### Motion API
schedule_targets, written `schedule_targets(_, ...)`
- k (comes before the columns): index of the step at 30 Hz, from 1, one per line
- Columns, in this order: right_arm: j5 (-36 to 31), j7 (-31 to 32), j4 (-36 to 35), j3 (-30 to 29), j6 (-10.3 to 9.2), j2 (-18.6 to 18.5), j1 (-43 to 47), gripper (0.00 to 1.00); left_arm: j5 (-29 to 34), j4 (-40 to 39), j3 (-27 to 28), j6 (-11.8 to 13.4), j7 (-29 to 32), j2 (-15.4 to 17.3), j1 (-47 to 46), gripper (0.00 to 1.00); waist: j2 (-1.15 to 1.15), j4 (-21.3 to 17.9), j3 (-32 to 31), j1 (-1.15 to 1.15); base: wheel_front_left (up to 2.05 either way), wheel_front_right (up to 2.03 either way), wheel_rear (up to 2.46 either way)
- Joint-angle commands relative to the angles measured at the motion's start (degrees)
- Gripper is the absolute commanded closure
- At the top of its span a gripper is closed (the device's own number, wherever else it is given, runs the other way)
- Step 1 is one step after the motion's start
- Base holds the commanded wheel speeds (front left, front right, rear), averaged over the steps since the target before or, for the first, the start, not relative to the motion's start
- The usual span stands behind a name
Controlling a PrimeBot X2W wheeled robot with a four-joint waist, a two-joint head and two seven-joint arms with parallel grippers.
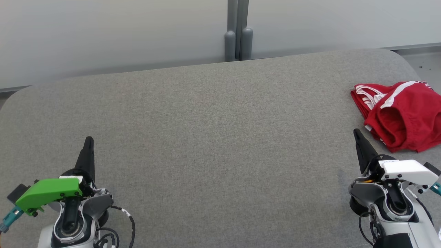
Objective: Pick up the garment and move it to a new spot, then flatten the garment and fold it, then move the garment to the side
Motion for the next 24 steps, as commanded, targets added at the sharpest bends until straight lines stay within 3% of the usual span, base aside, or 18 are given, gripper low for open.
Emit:
schedule_targets(1,0.18,0.3,0.01,-0.1,0.04,-0.31,-0.46,1.0,-0.58,-0.04,0.07,0.01,0.1,0.05,-0.79,1.0,0.0,0.0,0.0,0.0,0.0,0.0,0.0)
schedule_targets(24,0.18,0.3,0.01,-0.1,0.04,-0.31,-0.46,1.0,-0.58,-0.03,0.07,0.01,0.1,0.05,-0.79,1.0,0.0,0.0,0.0,0.0,0.0,0.0,0.0)
